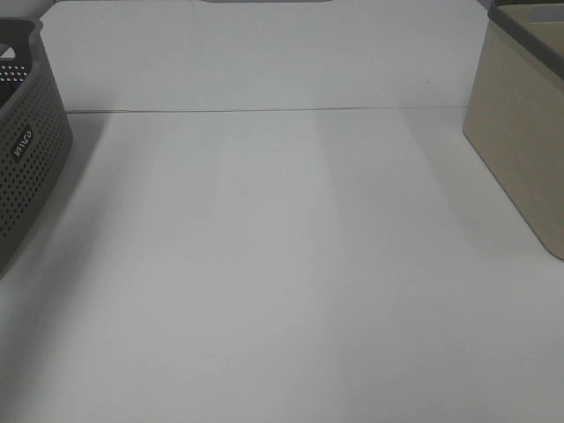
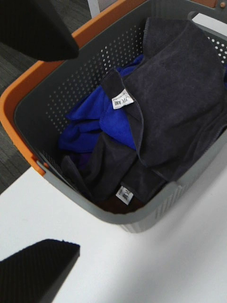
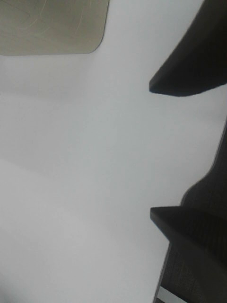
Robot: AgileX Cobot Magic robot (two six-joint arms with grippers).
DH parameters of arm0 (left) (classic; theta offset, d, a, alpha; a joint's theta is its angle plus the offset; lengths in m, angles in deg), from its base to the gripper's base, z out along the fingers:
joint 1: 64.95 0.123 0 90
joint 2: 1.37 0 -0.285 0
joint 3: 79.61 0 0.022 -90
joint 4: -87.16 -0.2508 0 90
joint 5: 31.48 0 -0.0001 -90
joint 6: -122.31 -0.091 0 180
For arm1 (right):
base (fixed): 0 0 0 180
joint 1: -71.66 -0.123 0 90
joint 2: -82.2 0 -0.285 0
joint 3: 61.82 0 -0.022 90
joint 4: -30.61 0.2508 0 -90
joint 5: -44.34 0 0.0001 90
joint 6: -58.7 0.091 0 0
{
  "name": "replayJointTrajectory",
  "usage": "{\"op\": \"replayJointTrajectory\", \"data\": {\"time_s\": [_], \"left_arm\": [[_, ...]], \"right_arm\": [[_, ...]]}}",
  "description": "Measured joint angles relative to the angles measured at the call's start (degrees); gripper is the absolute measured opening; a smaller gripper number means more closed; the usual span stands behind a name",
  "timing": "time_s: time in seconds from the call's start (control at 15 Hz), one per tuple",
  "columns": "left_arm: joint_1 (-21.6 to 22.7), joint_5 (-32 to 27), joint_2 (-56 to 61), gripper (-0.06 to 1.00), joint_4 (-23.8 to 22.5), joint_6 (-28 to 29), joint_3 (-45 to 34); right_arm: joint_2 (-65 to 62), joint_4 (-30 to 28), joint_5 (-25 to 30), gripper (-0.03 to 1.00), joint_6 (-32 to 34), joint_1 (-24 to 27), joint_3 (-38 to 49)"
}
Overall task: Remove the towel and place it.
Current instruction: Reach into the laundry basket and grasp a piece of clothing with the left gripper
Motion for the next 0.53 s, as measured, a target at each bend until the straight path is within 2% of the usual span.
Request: {"op": "replayJointTrajectory", "data": {"time_s": [0.13,0.2,0.27,0.4,0.53], "left_arm": [[0.0,0.0,-4.5,0.96,-6.9,-2.2,0.8],[0.0,-0.1,-8.1,0.96,-17.0,-4.4,0.8],[0.0,0.4,-9.7,0.96,-20.6,-4.7,0.8],[0.0,4.8,-13.4,0.96,-24.2,-7.0,1.1],[0.0,7.7,-17.4,0.96,-24.7,-9.3,2.2]], "right_arm": [[0.0,0.0,0.0,0.66,0.0,0.0,0.0],[0.0,0.0,0.0,0.66,0.0,0.0,0.0],[0.0,0.0,0.0,0.66,0.0,0.0,0.0],[0.0,0.0,0.0,0.66,0.0,0.0,0.0],[0.0,0.0,0.0,0.66,0.0,0.0,0.0]]}}
